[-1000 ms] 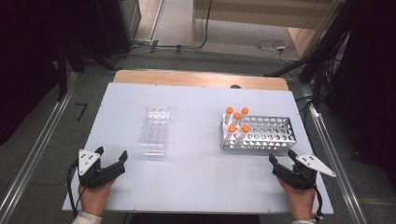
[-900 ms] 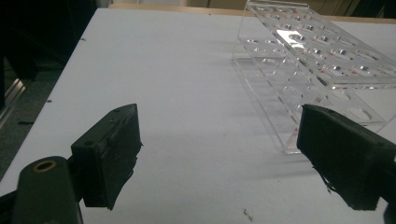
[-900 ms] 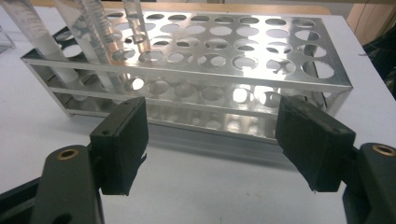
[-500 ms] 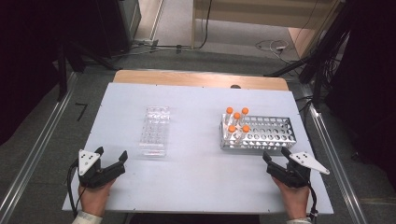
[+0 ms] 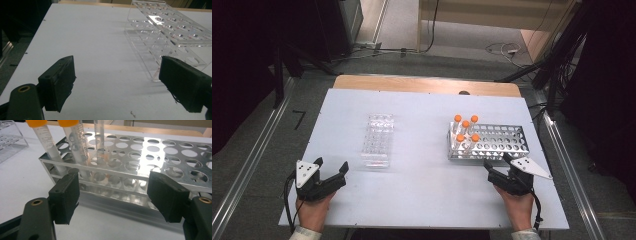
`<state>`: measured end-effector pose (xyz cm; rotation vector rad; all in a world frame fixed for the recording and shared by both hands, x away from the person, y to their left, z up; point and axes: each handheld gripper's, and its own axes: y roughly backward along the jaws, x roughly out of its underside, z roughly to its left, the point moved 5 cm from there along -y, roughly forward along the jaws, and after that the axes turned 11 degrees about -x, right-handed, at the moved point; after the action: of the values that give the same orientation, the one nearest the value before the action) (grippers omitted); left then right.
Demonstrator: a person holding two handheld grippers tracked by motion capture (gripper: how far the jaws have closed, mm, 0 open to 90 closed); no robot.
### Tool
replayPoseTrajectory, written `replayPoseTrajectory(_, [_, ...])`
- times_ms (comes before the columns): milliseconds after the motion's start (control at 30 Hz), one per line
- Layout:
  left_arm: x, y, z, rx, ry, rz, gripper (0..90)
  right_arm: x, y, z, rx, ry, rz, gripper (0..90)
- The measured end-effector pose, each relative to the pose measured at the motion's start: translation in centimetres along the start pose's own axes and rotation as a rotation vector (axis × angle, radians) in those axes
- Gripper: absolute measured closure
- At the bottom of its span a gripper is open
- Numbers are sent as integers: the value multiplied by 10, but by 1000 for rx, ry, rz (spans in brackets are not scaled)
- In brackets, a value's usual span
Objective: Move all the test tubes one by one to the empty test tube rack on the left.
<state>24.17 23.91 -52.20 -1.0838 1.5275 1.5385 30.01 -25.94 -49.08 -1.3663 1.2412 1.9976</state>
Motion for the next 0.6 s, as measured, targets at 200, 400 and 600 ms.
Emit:
replayPoseTrajectory(200, [0, 0, 0, 1, 1, 2, 137, -7, -7, 4, -16, 8, -7, 253])
replayPoseTrajectory(400, [0, 0, 0, 0, 1, 3, 138, -12, -15, 7, -25, 18, -7, 260])
replayPoseTrajectory(600, [0, 0, 0, 0, 1, 3, 138, -17, -20, 11, -32, 33, -14, 281])
